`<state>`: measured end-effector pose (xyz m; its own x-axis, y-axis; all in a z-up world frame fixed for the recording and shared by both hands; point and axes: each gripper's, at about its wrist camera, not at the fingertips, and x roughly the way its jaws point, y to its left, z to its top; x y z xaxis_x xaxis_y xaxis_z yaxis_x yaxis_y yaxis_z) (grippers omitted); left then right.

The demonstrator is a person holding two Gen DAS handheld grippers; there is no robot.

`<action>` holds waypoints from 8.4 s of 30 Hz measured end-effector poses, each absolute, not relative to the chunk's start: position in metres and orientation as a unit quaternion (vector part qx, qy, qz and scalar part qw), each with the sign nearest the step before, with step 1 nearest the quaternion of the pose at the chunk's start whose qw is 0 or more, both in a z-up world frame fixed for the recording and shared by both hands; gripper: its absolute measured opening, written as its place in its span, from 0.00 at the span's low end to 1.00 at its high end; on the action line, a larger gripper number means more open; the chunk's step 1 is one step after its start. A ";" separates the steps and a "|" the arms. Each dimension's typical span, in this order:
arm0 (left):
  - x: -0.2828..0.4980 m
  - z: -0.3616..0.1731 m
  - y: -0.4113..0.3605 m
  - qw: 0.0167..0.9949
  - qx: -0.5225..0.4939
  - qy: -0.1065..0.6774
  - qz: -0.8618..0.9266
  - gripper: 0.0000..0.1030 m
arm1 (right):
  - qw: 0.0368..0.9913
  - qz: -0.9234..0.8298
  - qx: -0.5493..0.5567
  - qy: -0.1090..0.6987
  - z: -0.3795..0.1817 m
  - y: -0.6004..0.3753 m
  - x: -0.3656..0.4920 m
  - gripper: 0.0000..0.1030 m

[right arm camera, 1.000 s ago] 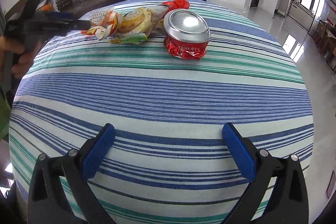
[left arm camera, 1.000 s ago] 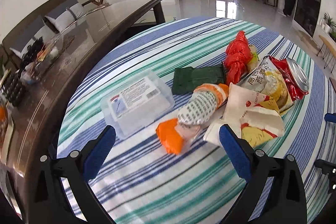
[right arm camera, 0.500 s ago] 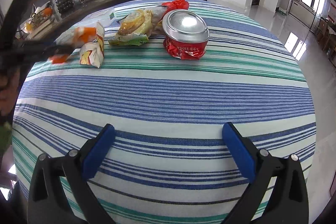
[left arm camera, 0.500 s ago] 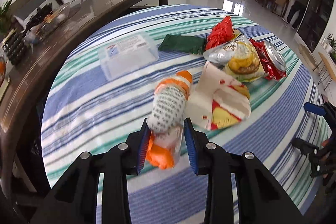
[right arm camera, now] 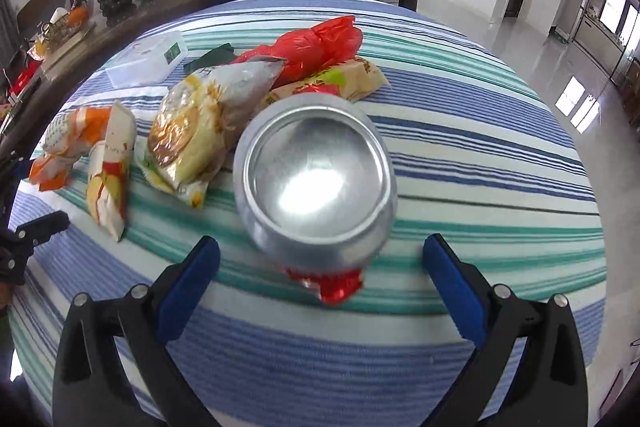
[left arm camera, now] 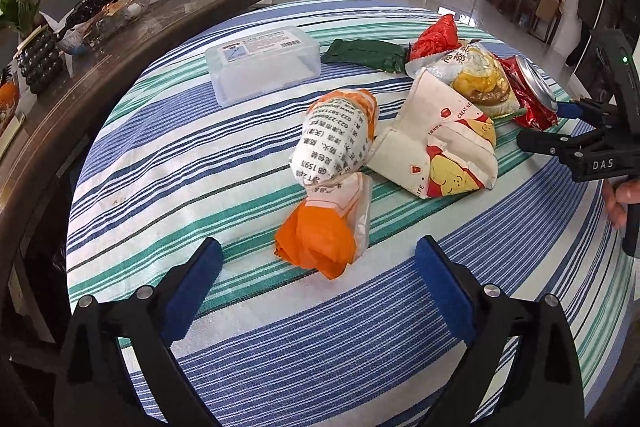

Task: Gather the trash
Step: 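Grasp the crushed red can with the right gripper, then carry the snack bag and red can over the blue basket with both grippers, then open both grippers to drop the bag and can into the basket, then move both grippers back over the table toward the remaining trash, then grasp the clear biscuit snack bag with the right gripper, then grasp the white cartoon paper bag with left gripper while right gripper lifts the biscuit bag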

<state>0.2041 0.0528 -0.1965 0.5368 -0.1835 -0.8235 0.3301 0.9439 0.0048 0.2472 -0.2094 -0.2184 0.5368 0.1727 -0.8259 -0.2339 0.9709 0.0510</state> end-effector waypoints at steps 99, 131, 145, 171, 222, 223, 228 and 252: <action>0.104 -0.268 -0.495 0.751 0.102 0.493 -0.428 0.61 | 0.835 -0.166 0.305 0.427 -0.279 -0.653 0.011 0.85; 0.120 -0.179 -0.047 0.881 0.154 0.412 -0.177 0.93 | 0.903 0.055 0.040 0.425 -0.190 -0.257 0.089 0.93; 0.149 -0.174 -0.002 0.882 0.072 0.445 -0.138 0.93 | 0.885 0.067 -0.013 0.460 -0.215 -0.210 0.143 0.96; 0.200 -0.195 0.032 0.878 0.059 0.466 -0.085 0.93 | 0.887 0.060 -0.006 0.457 -0.216 -0.208 0.144 0.96; 0.200 -0.196 0.036 0.879 0.051 0.462 -0.105 0.95 | 0.883 0.108 -0.027 0.456 -0.214 -0.192 0.134 0.96; 0.199 -0.196 0.037 0.880 0.048 0.461 -0.107 0.95 | 0.883 0.106 -0.028 0.455 -0.214 -0.192 0.133 0.96; 0.193 -0.190 0.046 0.879 0.019 0.455 -0.138 0.95 | 0.885 0.109 -0.018 0.453 -0.214 -0.197 0.128 0.96; 0.214 -0.169 -0.012 0.851 0.081 0.473 -0.214 0.10 | 0.855 0.169 -0.122 0.475 -0.178 -0.185 0.172 0.41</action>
<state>0.2142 -0.0120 -0.1690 0.4621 -0.2871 -0.8390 0.4399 0.8958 -0.0643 0.1721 -0.1848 -0.1783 0.4914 0.1727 -0.8536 -0.4045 0.9133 -0.0481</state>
